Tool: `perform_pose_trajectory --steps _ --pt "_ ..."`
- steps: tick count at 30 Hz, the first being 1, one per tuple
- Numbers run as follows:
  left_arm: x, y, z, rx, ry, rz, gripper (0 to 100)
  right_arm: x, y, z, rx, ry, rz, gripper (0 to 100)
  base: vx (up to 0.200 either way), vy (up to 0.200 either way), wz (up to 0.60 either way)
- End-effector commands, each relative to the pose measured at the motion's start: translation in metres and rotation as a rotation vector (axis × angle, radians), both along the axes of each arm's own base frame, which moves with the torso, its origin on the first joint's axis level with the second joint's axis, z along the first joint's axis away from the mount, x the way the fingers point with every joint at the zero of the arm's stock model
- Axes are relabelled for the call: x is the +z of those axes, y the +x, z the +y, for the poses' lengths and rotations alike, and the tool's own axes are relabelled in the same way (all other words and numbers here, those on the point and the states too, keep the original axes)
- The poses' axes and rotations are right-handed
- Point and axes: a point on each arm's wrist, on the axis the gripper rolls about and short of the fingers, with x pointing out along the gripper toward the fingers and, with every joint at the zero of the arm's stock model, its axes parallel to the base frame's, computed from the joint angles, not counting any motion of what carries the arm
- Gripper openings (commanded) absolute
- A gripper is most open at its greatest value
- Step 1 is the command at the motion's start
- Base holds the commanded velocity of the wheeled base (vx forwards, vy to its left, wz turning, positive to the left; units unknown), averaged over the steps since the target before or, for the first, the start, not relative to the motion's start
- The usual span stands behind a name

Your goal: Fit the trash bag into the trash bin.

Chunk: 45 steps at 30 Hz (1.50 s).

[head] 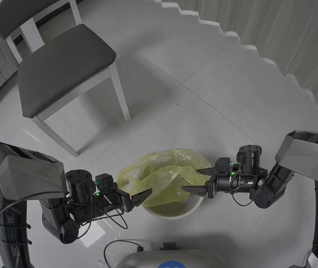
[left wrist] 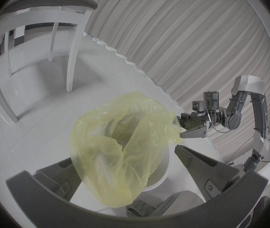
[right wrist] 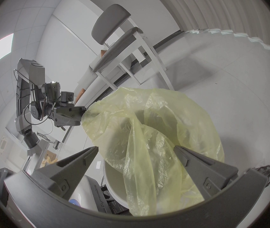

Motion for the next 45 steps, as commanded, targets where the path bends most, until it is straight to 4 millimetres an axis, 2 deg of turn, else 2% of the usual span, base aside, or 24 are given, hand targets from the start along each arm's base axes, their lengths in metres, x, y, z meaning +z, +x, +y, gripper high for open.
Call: perform_pose_trajectory --steps 1,2,8,12,22,26,33,38,45 --pt "0.005 -0.004 0.001 -0.001 -0.006 -0.013 100 -0.005 0.000 0.001 0.009 -0.012 -0.003 100 0.000 0.000 0.00" --pt "0.005 -0.005 0.001 -0.003 -0.004 -0.015 100 -0.006 0.000 0.001 0.011 -0.016 -0.007 0 0.000 0.000 0.00" --pt "0.005 -0.006 0.002 -0.005 0.002 -0.012 100 -0.010 -0.005 0.002 0.023 -0.031 -0.002 0 0.000 0.000 0.00" --pt "0.000 -0.006 0.001 -0.007 0.009 0.001 100 -0.016 -0.017 0.002 0.046 -0.062 0.001 0 0.000 0.000 0.00" --pt "-0.019 -0.002 0.004 0.002 0.030 0.049 100 -0.030 -0.060 0.000 0.117 -0.112 0.004 0 0.000 0.000 0.00" --pt "-0.021 0.001 0.010 0.022 0.034 0.051 100 -0.035 -0.078 -0.001 0.153 -0.141 0.006 0 0.000 0.000 0.00" --pt "-0.025 0.002 0.012 0.021 0.037 0.063 100 -0.045 -0.099 -0.009 0.183 -0.187 0.043 0 0.000 0.000 0.00" --pt "-0.037 0.011 0.025 0.050 0.067 0.064 100 -0.054 -0.117 -0.021 0.208 -0.243 0.076 0 0.000 0.000 0.00" --pt "-0.047 0.018 0.028 0.024 0.063 0.071 100 -0.076 -0.123 -0.029 0.206 -0.265 0.099 0 0.000 0.000 0.00"
